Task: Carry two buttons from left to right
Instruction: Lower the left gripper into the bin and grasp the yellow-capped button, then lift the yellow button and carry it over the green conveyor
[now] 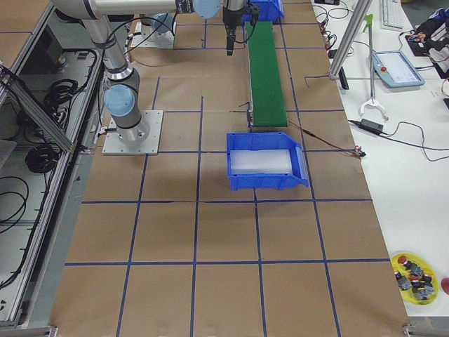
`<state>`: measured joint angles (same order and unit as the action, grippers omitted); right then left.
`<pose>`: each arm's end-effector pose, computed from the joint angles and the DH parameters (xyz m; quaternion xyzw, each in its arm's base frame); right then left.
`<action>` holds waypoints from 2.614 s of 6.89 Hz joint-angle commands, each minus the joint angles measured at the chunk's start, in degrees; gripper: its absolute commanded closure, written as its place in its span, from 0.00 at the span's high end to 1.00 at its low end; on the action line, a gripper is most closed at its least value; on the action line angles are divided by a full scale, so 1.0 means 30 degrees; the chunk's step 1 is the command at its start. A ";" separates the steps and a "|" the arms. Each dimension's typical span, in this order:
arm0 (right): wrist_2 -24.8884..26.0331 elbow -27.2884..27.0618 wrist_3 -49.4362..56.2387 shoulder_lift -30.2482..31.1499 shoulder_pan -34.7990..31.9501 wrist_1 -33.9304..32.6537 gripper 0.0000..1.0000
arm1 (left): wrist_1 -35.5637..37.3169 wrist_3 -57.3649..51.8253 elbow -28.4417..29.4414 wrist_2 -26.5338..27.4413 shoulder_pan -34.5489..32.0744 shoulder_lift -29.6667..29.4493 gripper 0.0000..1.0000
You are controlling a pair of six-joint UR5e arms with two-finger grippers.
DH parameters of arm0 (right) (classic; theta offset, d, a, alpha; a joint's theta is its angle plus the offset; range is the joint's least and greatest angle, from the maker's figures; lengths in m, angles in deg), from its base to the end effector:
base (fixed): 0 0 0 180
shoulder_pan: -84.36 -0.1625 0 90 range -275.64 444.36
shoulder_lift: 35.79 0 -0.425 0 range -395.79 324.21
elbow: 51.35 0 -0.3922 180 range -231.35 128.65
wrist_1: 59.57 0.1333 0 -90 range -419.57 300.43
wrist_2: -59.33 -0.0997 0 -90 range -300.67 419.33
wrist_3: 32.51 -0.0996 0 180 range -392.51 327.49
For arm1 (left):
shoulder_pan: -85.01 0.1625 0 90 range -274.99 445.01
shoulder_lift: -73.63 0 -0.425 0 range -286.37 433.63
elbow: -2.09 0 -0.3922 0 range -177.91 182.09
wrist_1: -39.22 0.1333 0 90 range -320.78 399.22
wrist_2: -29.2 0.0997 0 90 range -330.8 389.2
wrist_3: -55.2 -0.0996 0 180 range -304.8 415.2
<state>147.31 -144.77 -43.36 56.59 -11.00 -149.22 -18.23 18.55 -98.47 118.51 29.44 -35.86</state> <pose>0.1803 -0.4569 0.4781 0.0481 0.9986 0.0145 0.0157 0.2200 -0.5588 0.2716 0.0195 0.9996 -0.0212 0.0078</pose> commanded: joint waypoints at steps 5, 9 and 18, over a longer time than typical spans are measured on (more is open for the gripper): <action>-0.0001 0.0024 -0.0043 0.0000 0.0000 0.0000 1.00 | 0.3469 0.0060 -0.1692 0.0052 -0.0140 -0.1675 1.00; -0.0001 0.0024 -0.0043 0.0000 0.0000 -0.0029 1.00 | 0.3564 0.0118 -0.1694 -0.0006 -0.0258 -0.1618 0.35; 0.0029 -0.0034 0.0045 0.0000 0.0000 0.0000 1.00 | -0.3320 0.0964 0.1967 0.0052 -0.0403 0.1899 0.15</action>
<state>147.39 -144.86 -43.24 56.59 -11.00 -149.22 -26.75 20.43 -93.24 118.67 28.48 -30.43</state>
